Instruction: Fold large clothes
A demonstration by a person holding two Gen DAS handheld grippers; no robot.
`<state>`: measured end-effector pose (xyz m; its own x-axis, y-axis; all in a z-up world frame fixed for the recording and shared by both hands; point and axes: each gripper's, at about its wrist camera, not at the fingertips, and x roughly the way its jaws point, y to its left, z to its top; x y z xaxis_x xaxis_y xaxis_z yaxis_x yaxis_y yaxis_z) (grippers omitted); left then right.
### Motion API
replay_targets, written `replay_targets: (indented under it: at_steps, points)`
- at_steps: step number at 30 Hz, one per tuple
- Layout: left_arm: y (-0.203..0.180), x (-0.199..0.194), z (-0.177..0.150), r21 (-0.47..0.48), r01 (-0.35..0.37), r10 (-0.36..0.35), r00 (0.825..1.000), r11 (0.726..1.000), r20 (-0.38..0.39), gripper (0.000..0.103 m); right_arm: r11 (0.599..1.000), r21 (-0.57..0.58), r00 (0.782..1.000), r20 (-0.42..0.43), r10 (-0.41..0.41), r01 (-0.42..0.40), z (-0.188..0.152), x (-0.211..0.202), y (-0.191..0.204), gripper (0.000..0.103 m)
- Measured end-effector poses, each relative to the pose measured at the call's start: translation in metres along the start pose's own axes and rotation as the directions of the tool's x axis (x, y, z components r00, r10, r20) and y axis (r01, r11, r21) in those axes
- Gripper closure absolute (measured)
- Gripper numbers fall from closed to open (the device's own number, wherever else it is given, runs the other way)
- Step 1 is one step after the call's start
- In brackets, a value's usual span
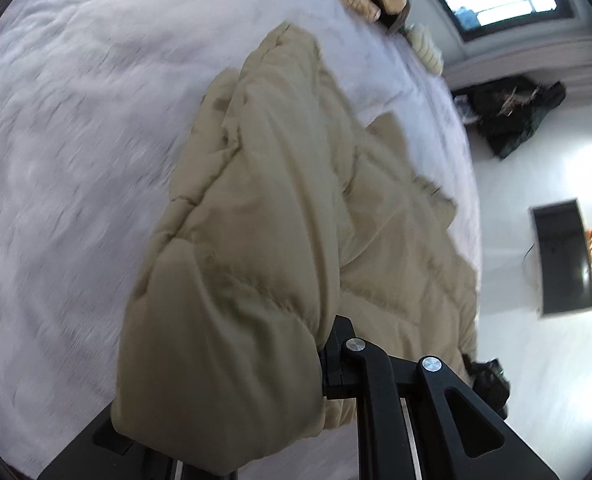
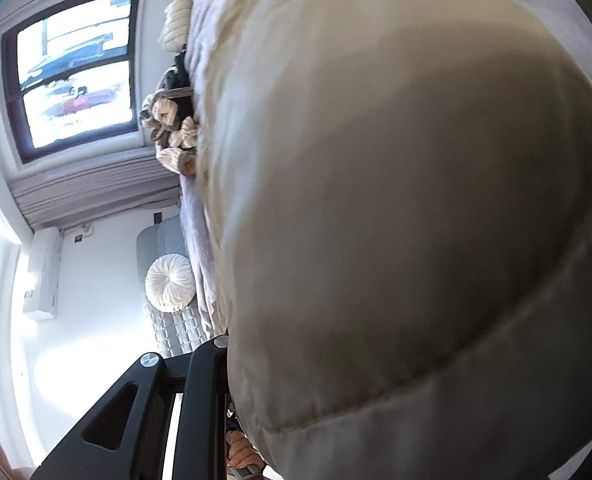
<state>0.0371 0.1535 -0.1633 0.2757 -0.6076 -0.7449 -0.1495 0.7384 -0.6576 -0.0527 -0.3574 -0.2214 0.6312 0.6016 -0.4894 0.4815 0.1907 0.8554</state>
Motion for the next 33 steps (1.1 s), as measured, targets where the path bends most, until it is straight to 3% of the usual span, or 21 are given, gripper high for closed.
replay_targets:
  at_steps: [6,9,13,15,17,21,24,30,31,33]
  points:
    - [-0.007,0.002,-0.009,0.05,-0.087,0.089,0.995,0.995,-0.041,0.086,0.994,0.048,0.995,0.025,-0.097,0.096,-0.01,0.0,-0.016,0.06]
    - [-0.023,0.001,-0.009,0.08,-0.117,0.121,0.991,0.99,-0.052,0.086,0.992,0.047,0.991,0.045,-0.123,0.12,-0.018,-0.005,-0.004,0.06]
    - [-0.034,-0.008,-0.01,0.099,-0.212,0.217,0.975,0.972,-0.048,0.056,0.983,0.056,0.983,0.054,-0.178,0.175,-0.036,-0.017,0.009,0.051]
    - [-0.037,-0.016,-0.012,0.107,-0.239,0.244,0.969,0.965,-0.037,0.055,0.974,0.047,0.973,0.055,-0.223,0.221,-0.044,-0.017,0.024,0.038]
    - [-0.04,-0.023,-0.016,0.12,-0.268,0.274,0.961,0.956,-0.036,0.055,0.953,-0.009,0.952,0.046,-0.301,0.302,-0.061,-0.025,0.034,0.034]
    - [-0.037,-0.042,-0.025,0.141,-0.312,0.318,0.948,0.94,-0.02,0.055,0.916,-0.105,0.922,0.025,-0.387,0.388,-0.08,-0.03,0.053,0.034]
    - [-0.031,-0.056,-0.027,0.136,-0.308,0.312,0.95,0.942,-0.009,0.055,0.906,-0.162,0.918,0.004,-0.396,0.391,-0.08,-0.026,0.075,0.034]
    - [-0.033,-0.072,-0.026,0.164,-0.357,0.356,0.934,0.92,0.034,0.055,0.859,-0.305,0.899,-0.021,-0.438,0.412,-0.091,0.015,0.12,0.034]
    - [-0.034,-0.073,-0.025,0.164,-0.362,0.361,0.932,0.918,0.036,0.053,0.847,-0.328,0.893,-0.022,-0.449,0.417,-0.093,0.022,0.125,0.034]
    - [-0.037,-0.072,-0.022,0.167,-0.365,0.365,0.93,0.916,0.033,0.035,0.826,-0.362,0.883,-0.021,-0.47,0.431,-0.094,0.035,0.134,0.029]
